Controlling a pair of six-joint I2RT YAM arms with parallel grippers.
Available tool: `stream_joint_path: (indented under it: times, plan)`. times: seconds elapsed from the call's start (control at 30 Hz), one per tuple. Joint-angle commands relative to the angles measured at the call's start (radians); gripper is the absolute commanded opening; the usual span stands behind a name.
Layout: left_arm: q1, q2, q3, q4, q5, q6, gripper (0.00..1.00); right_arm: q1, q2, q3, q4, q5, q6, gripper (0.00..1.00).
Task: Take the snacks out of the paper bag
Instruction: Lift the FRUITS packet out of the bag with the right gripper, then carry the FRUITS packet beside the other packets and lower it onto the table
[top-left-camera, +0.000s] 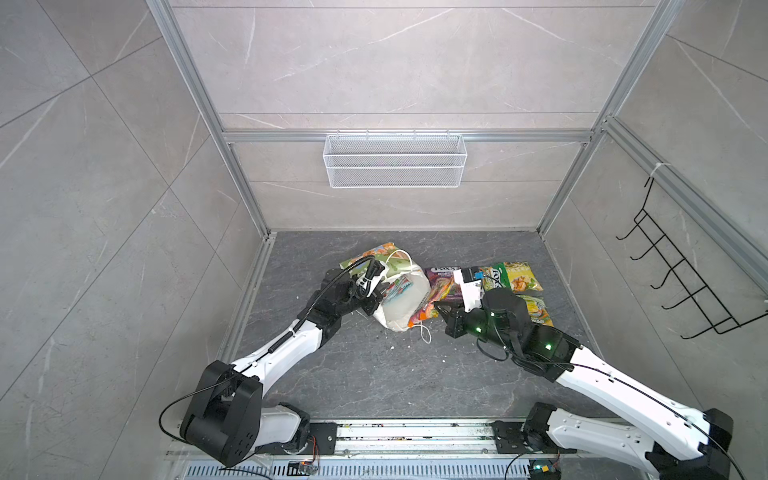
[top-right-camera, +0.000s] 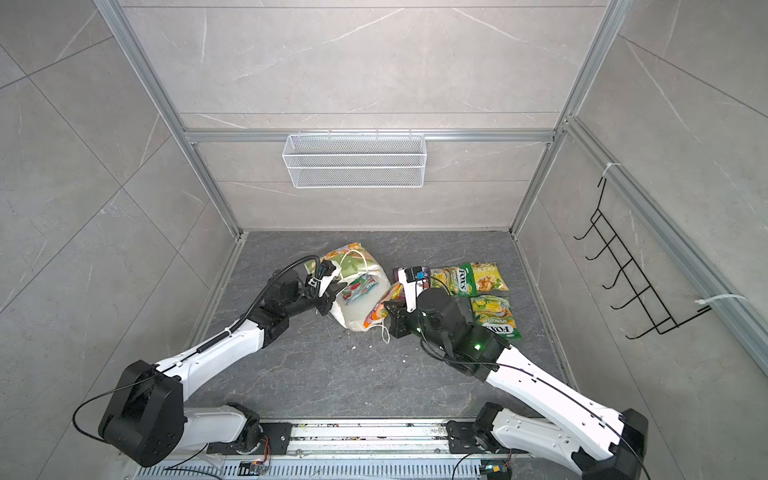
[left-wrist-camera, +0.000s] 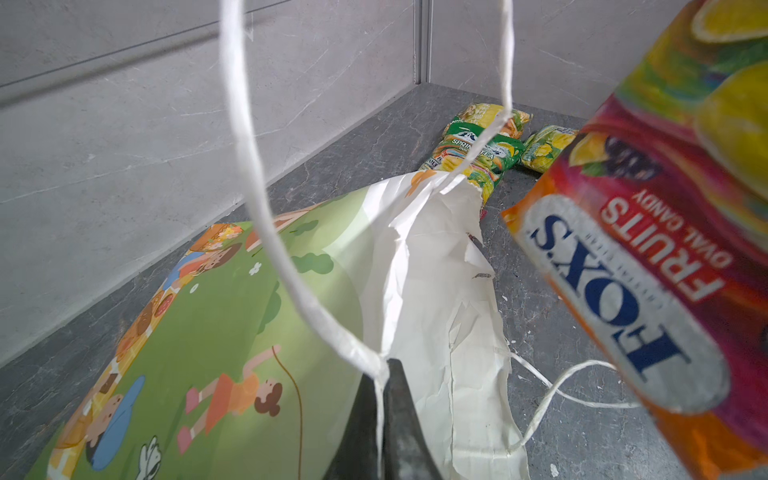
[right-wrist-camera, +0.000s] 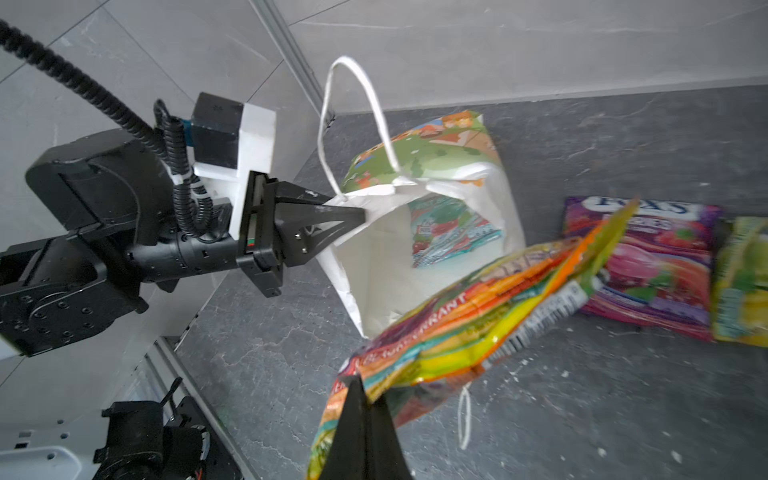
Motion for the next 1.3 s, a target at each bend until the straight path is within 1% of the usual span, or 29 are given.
stream_joint_path:
  times: [0.0,0.1,0.23,0.33,0.4,0.47,0.53,0.57,0.63,0.67,0.77,0.83,0.97,1.03,1.27]
  plan:
    - [0.000,0.000,0.035,0.046,-0.010,0.008,0.00,-0.001,-0.073,-0.055,-0.032,0.142,-0.004,0.00]
    - [0.001,0.009,0.036,0.051,-0.010,0.006,0.00,0.000,-0.134,-0.092,-0.041,0.241,0.037,0.00]
    - [0.001,0.012,0.035,0.056,-0.011,0.002,0.00,-0.001,-0.178,-0.116,-0.116,0.456,0.122,0.00]
    - [0.000,0.014,0.037,0.058,-0.008,0.002,0.00,-0.009,-0.135,-0.076,-0.270,0.588,0.242,0.00]
    - [0.001,0.012,0.039,0.058,-0.006,0.001,0.00,-0.042,-0.095,-0.044,-0.377,0.625,0.341,0.00]
    - [0.000,0.010,0.037,0.058,-0.001,0.000,0.00,-0.103,-0.077,-0.058,-0.368,0.558,0.370,0.00]
    - [0.000,0.010,0.036,0.056,0.001,-0.003,0.00,-0.199,-0.077,-0.103,-0.295,0.434,0.384,0.00]
    - [0.000,0.007,0.035,0.055,0.001,-0.003,0.00,-0.235,-0.075,-0.125,-0.262,0.395,0.389,0.00]
    - [0.001,-0.001,0.031,0.055,0.000,-0.003,0.00,-0.280,-0.056,-0.153,-0.191,0.341,0.385,0.00]
    - [0.000,-0.003,0.027,0.056,-0.001,-0.003,0.00,-0.288,-0.041,-0.155,-0.171,0.332,0.376,0.00]
    - [0.000,-0.010,0.025,0.050,0.002,-0.005,0.00,-0.294,0.024,-0.138,-0.149,0.338,0.365,0.00]
    - [0.000,-0.012,0.024,0.051,0.005,-0.008,0.00,-0.296,0.060,-0.136,-0.144,0.360,0.381,0.00]
    - [0.000,-0.012,0.023,0.042,0.010,-0.007,0.00,-0.304,0.098,-0.181,-0.053,0.383,0.404,0.00]
    - [0.001,-0.016,0.022,0.039,0.011,-0.007,0.00,-0.304,0.124,-0.181,-0.047,0.411,0.428,0.00]
    - [0.000,-0.011,0.028,0.034,0.014,-0.001,0.00,-0.307,0.178,-0.215,0.044,0.468,0.407,0.00]
